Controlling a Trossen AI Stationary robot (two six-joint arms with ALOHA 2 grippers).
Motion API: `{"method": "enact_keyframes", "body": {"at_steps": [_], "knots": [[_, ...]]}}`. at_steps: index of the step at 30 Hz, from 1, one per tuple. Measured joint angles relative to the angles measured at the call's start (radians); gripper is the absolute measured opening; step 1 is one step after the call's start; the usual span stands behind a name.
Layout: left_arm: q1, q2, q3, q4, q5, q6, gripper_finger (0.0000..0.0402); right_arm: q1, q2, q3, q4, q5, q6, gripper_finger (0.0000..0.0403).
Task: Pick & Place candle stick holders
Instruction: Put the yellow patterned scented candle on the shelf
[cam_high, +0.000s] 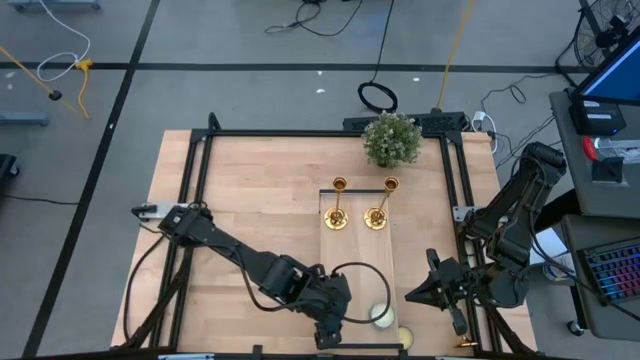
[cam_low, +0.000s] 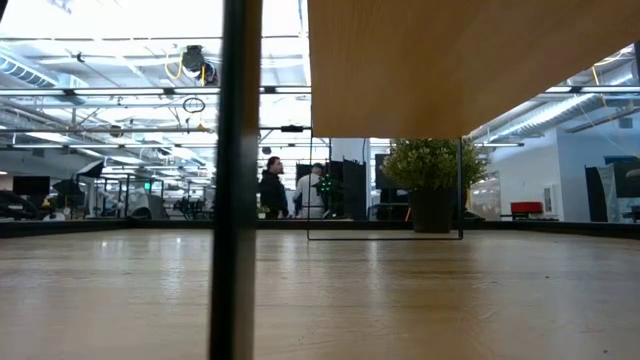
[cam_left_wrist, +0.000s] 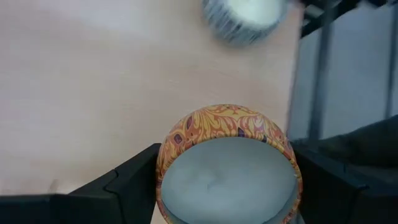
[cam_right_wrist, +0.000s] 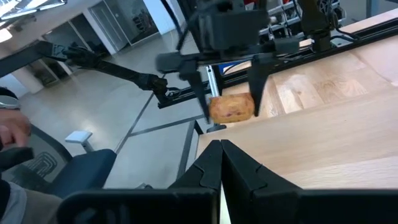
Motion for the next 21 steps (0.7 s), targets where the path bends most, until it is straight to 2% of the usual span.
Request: {"method": "enact_keyframes", "body": {"at_steps": [6,14,21], "knots": [[0.001,0.001,0.0,0.093,0.019,0.01,0.0295,-0.003,0.0,0.0,-0.003,-0.002,-0.007,0.0],[0.023,0.008,0.0,0.066,0.003,0.027,0.0295,-0.003,0.0,0.0,-0.003,-0.003,-0.008,0.0],[0.029,0.048,-0.002,0.049,0.046,0.034,0.0295,-0.003,0.0,0.0,-0.002,-0.003,-0.003,0.0]]}}
